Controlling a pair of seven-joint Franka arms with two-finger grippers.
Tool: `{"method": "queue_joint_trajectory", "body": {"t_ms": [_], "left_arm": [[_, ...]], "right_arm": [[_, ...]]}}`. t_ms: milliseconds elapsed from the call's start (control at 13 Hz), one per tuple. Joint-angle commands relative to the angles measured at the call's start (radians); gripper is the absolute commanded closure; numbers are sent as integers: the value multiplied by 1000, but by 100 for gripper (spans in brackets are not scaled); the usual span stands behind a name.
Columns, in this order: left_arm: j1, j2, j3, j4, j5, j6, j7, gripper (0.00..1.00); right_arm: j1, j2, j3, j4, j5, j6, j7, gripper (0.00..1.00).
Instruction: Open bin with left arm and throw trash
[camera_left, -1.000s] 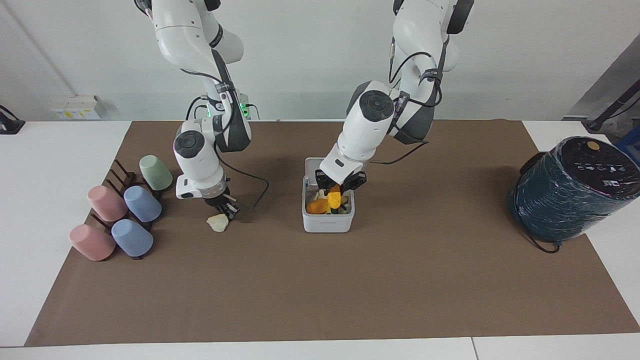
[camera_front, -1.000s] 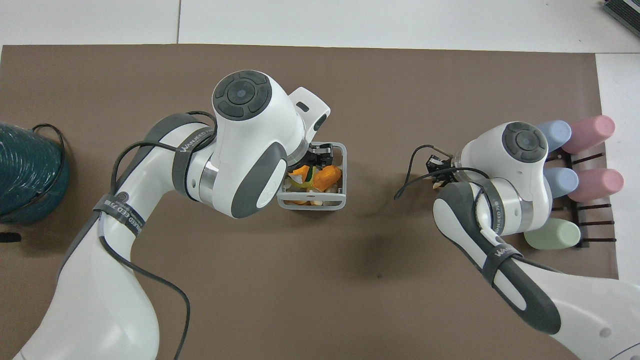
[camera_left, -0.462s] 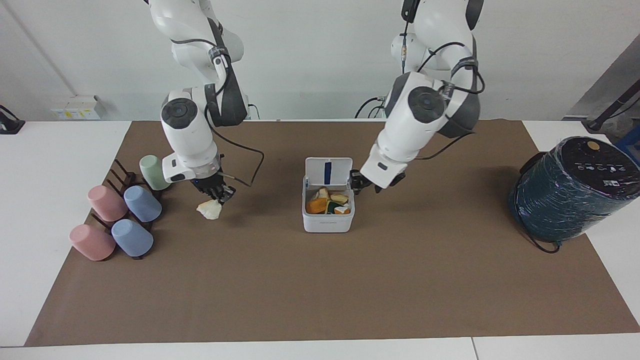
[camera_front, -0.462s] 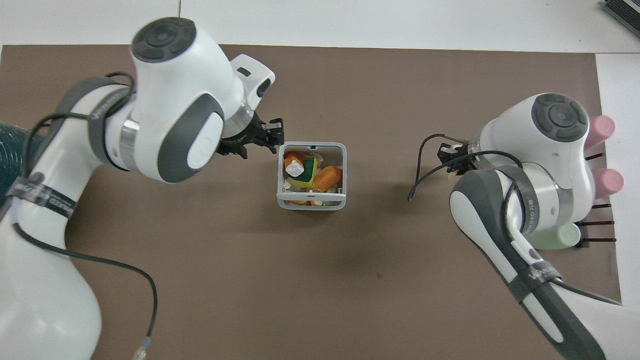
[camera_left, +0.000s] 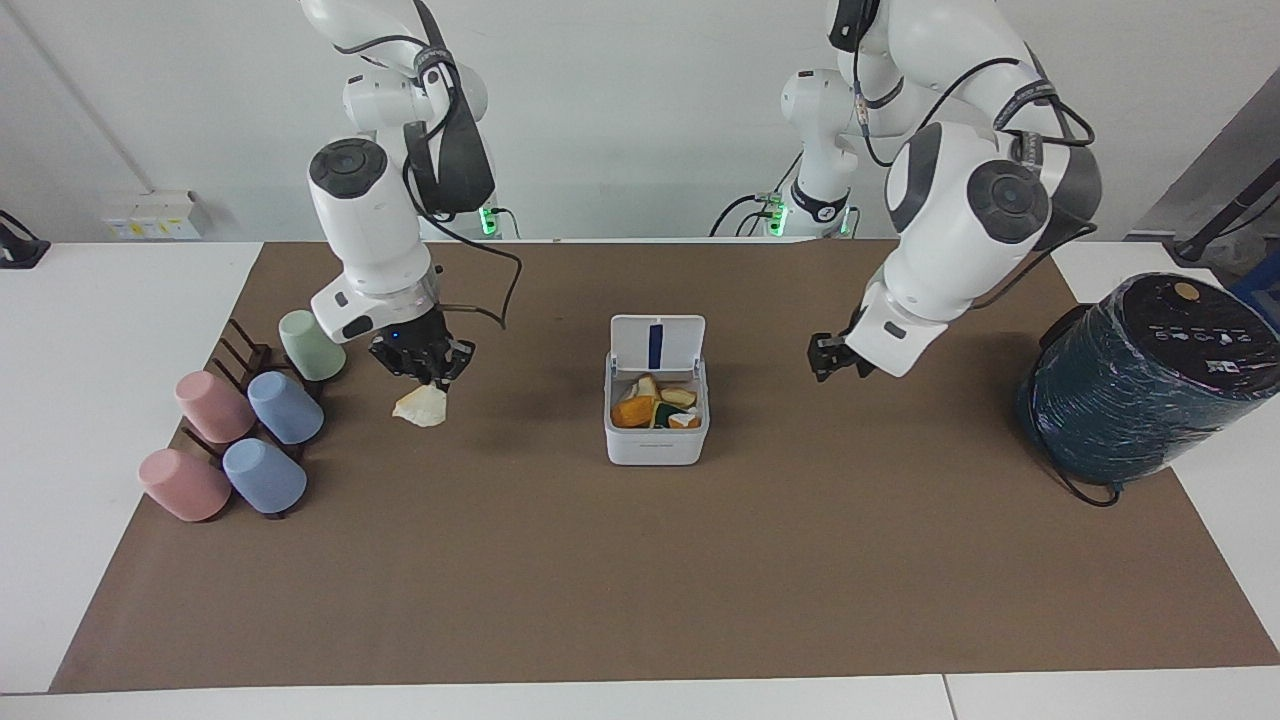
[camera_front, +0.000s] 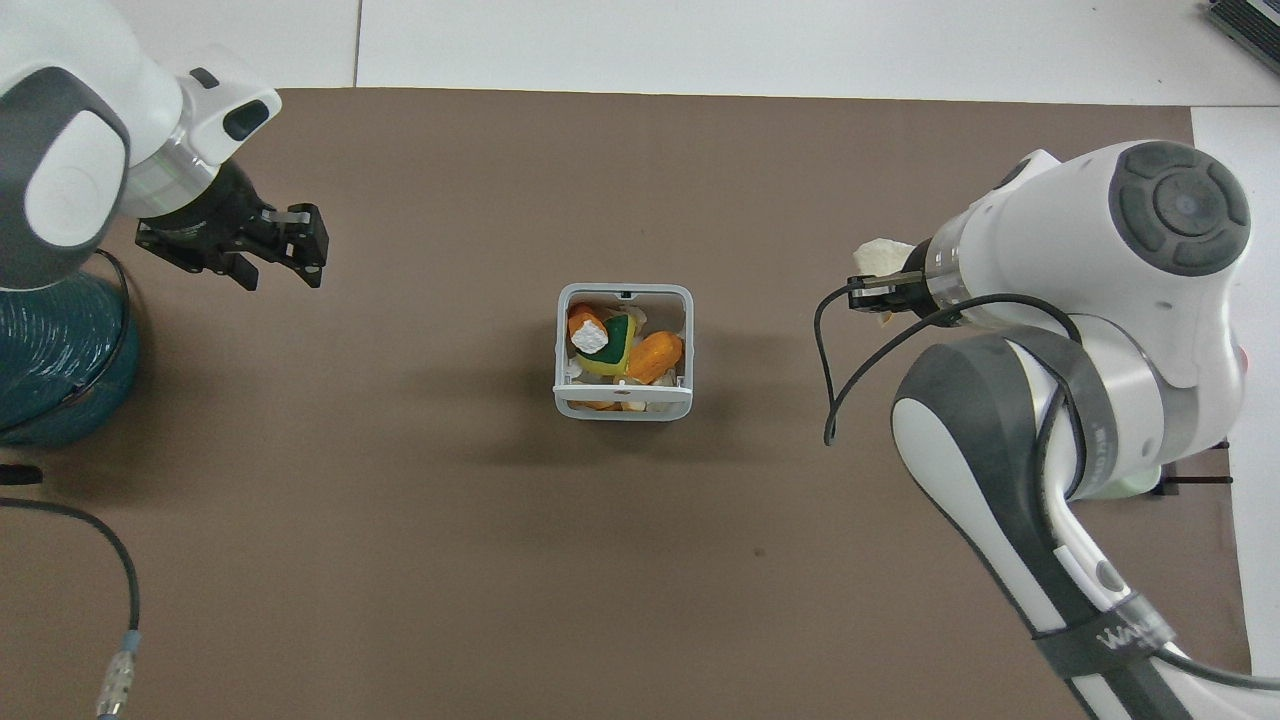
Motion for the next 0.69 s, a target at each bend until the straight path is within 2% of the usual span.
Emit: {"method": "queue_joint_trajectory", "body": {"t_ms": [0,77,462,615], "left_arm": [[45,-40,-10,2,45,-56,108,40],[58,-54,-8,0,71,-60,142,40],[87,-120,14,-26,76,-63,182,39],[105,-141,19,-35,76,-90,196,39]], "right_arm": [[-1,114,37,158,115,-20,-39,100],[30,157,42,200,118,-8,-35,100],[201,239,42,208,131,138,78,100],[215,249,42,199,135,137,107,100]]}}
